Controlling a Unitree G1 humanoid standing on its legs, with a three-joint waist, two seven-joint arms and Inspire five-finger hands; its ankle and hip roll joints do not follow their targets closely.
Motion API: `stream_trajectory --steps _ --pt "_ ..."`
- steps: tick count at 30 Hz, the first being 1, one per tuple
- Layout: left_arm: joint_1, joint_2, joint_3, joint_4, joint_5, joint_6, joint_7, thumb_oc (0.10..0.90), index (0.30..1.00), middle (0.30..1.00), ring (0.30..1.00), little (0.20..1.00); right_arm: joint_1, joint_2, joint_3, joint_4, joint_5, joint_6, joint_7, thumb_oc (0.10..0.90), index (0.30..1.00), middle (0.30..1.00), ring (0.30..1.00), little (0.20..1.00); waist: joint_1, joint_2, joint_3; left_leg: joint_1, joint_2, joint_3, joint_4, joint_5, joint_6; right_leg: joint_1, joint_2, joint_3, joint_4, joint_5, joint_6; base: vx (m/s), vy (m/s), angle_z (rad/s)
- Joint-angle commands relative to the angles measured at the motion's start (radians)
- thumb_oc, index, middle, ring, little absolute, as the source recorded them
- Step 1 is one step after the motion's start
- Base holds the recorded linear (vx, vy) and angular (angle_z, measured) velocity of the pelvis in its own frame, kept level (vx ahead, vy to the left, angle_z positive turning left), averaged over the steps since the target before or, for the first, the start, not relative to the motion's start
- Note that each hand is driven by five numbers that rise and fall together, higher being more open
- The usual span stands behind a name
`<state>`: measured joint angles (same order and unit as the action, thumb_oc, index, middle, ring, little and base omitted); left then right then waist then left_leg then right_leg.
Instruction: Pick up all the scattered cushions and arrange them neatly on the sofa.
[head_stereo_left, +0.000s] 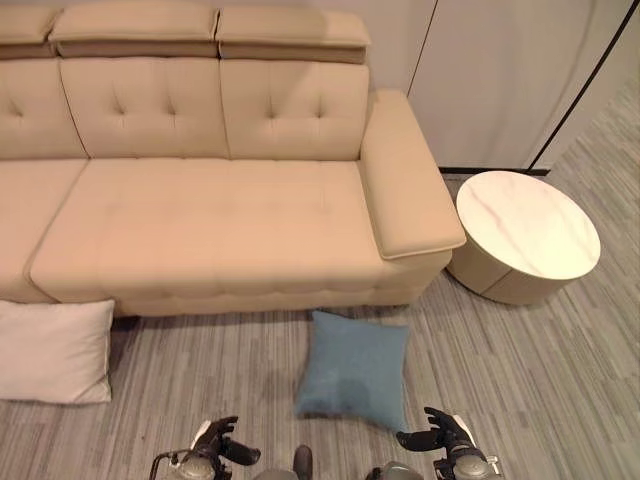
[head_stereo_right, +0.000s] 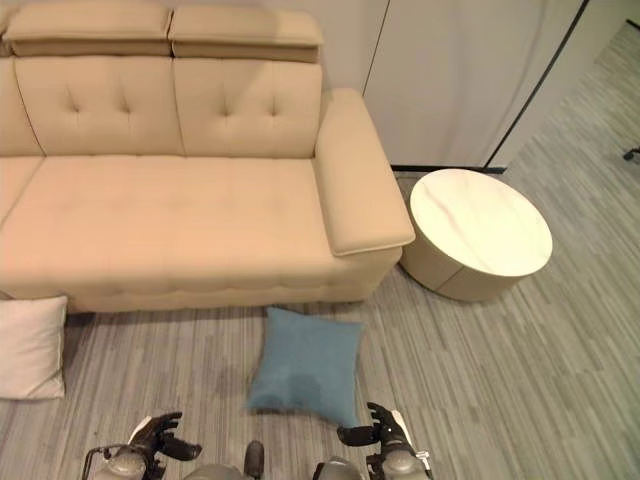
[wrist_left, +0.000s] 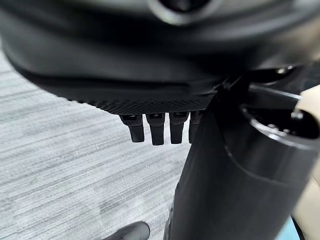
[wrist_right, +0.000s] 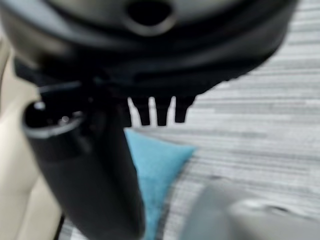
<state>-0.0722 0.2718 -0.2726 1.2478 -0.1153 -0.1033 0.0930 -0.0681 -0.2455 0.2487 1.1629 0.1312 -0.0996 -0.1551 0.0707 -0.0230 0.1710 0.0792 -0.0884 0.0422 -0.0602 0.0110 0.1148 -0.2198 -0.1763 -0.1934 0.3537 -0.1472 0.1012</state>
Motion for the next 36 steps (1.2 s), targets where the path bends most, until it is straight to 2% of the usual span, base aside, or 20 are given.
stream_trajectory --steps 1,3,6,7,9,10,11,13,14,19,20,23,27,32,36 --pt "-0.023 -0.008 0.018 0.007 0.034 -0.022 -0.004 0.800 0.900 0.900 0.900 0.900 -0.022 -0.073 -0.011 -0.026 -0.008 -0.019 -0.020 0.800 0.900 0.900 0.900 0.900 -0.008 -0.004 0.007 -0.088 0.041 -0.060 0.113 -0.095 -0.060 0.063 0.045 -0.032 -0.191 0.166 0.009 0.13 -0.081 0.03" --pt "-0.019 -0.010 0.022 0.015 0.041 -0.023 -0.005 0.800 0.900 0.900 0.900 0.900 -0.016 -0.073 -0.011 -0.023 -0.010 -0.017 -0.016 0.800 0.900 0.900 0.900 0.900 -0.008 -0.013 0.007 -0.074 0.034 -0.062 0.114 -0.104 -0.067 0.090 0.048 -0.044 -0.236 0.168 0.014 0.11 -0.101 -0.03" --pt "-0.012 -0.015 0.023 0.017 0.048 -0.023 -0.009 0.800 0.900 0.900 0.900 0.900 -0.007 -0.078 -0.011 -0.016 -0.014 -0.020 -0.019 0.800 0.900 0.900 0.900 0.900 -0.004 -0.017 -0.008 -0.062 0.041 -0.076 0.107 -0.110 -0.085 0.123 0.072 -0.036 -0.259 0.148 -0.002 0.13 -0.153 0.27" --pt "-0.011 -0.019 0.023 0.019 0.052 -0.023 -0.009 0.800 0.900 0.900 0.900 0.900 -0.005 -0.081 -0.011 -0.015 -0.010 -0.022 -0.020 0.800 0.900 0.900 0.900 0.900 -0.003 -0.020 -0.014 -0.066 0.052 -0.073 0.121 -0.119 -0.104 0.144 0.084 -0.045 -0.276 0.135 -0.018 0.12 -0.263 0.25" --pt "-0.027 -0.028 0.005 0.002 0.042 -0.024 -0.005 0.800 0.900 0.900 0.900 0.900 -0.009 -0.098 -0.018 -0.031 0.015 -0.034 -0.029 0.800 0.900 0.900 0.900 0.900 -0.010 -0.027 0.002 -0.147 0.081 -0.051 0.239 -0.114 -0.149 0.171 0.092 -0.067 -0.302 0.116 -0.049 0.01 -0.272 0.45" --pt "-0.040 -0.036 -0.009 -0.010 0.037 -0.027 -0.002 0.800 0.900 0.900 0.900 0.900 -0.014 -0.106 -0.017 -0.031 0.025 -0.038 -0.033 0.800 0.900 0.900 0.900 0.900 -0.011 -0.032 0.014 -0.188 0.095 -0.037 0.299 -0.105 -0.155 0.184 0.096 -0.073 -0.317 0.111 -0.061 -0.06 -0.159 0.74" --pt "-0.045 -0.040 -0.015 -0.017 0.031 -0.028 -0.002 0.800 0.900 0.900 0.900 0.900 -0.016 -0.109 -0.017 -0.029 0.027 -0.038 -0.034 0.800 0.900 0.900 0.900 0.900 -0.011 -0.032 0.016 -0.199 0.097 -0.037 0.311 -0.102 -0.155 0.188 0.098 -0.075 -0.325 0.109 -0.063 -0.04 -0.078 0.52" --pt "-0.047 -0.047 -0.035 -0.033 0.029 -0.029 -0.003 0.800 0.900 0.900 0.900 0.900 -0.008 -0.116 -0.016 -0.017 0.023 -0.035 -0.035 0.800 0.900 0.900 0.900 0.900 -0.006 -0.027 0.012 -0.215 0.069 -0.048 0.258 -0.095 -0.147 0.205 0.109 -0.070 -0.346 0.111 -0.058 0.03 0.045 -0.04" --pt "-0.041 -0.050 -0.030 -0.029 0.032 -0.029 -0.003 0.800 0.900 0.900 0.900 0.900 -0.004 -0.113 -0.020 -0.015 0.018 -0.035 -0.033 0.800 0.900 0.900 0.900 0.900 -0.007 -0.018 0.000 -0.189 0.071 -0.062 0.192 -0.087 -0.143 0.205 0.119 -0.056 -0.347 0.113 -0.051 0.05 0.106 -0.18" --pt "-0.027 -0.043 -0.018 -0.013 0.043 -0.023 -0.008 0.800 0.900 0.900 0.900 0.900 0.009 -0.105 -0.014 -0.007 0.000 -0.030 -0.030 0.800 0.900 0.900 0.900 0.900 -0.002 -0.013 -0.024 -0.134 0.059 -0.065 0.133 -0.083 -0.125 0.210 0.111 -0.038 -0.351 0.132 -0.038 0.03 0.123 -0.33" --pt "-0.021 -0.038 -0.007 0.000 0.045 -0.023 -0.007 0.800 0.900 0.900 0.900 0.900 0.006 -0.101 -0.014 -0.010 -0.006 -0.027 -0.030 0.800 0.900 0.900 0.900 0.900 0.004 -0.013 -0.024 -0.120 0.050 -0.062 0.116 -0.083 -0.112 0.198 0.099 -0.034 -0.343 0.146 -0.023 -0.05 0.191 -0.27" --pt "-0.022 -0.032 -0.001 0.003 0.043 -0.022 -0.007 0.800 0.900 0.900 0.900 0.900 -0.005 -0.099 -0.011 -0.015 -0.011 -0.026 -0.030 0.800 0.900 0.900 0.900 0.900 0.009 -0.012 -0.019 -0.117 0.046 -0.061 0.107 -0.081 -0.103 0.172 0.088 -0.028 -0.319 0.158 -0.011 -0.05 0.104 -0.35" --pt "-0.035 -0.005 0.008 0.002 0.040 -0.022 -0.002 0.800 0.900 0.900 0.900 0.900 -0.044 -0.095 -0.004 -0.032 -0.007 -0.028 -0.030 0.800 0.900 0.900 0.900 0.900 0.013 -0.004 0.011 -0.134 0.046 -0.060 0.104 -0.067 -0.080 0.092 0.064 -0.004 -0.210 0.158 0.017 -0.12 0.050 -0.29" --pt "-0.044 -0.002 0.005 -0.004 0.032 -0.032 0.008 0.800 0.900 0.900 0.900 0.900 -0.044 -0.103 -0.006 -0.039 0.003 -0.034 -0.035 0.800 0.900 0.900 0.900 0.900 0.027 -0.010 0.004 -0.166 0.042 -0.048 0.106 -0.062 -0.093 0.142 0.049 -0.024 -0.280 0.141 0.003 -0.04 -0.052 -0.11" --pt "-0.084 -0.008 0.012 -0.025 -0.029 -0.044 0.031 0.800 0.900 0.900 0.900 0.900 -0.066 -0.117 -0.005 -0.056 0.027 -0.042 -0.057 0.800 0.900 0.900 0.900 0.900 0.028 -0.008 0.039 -0.258 0.048 -0.050 0.161 -0.057 -0.112 0.101 0.054 -0.040 -0.287 0.140 -0.014 -0.15 -0.108 0.20"
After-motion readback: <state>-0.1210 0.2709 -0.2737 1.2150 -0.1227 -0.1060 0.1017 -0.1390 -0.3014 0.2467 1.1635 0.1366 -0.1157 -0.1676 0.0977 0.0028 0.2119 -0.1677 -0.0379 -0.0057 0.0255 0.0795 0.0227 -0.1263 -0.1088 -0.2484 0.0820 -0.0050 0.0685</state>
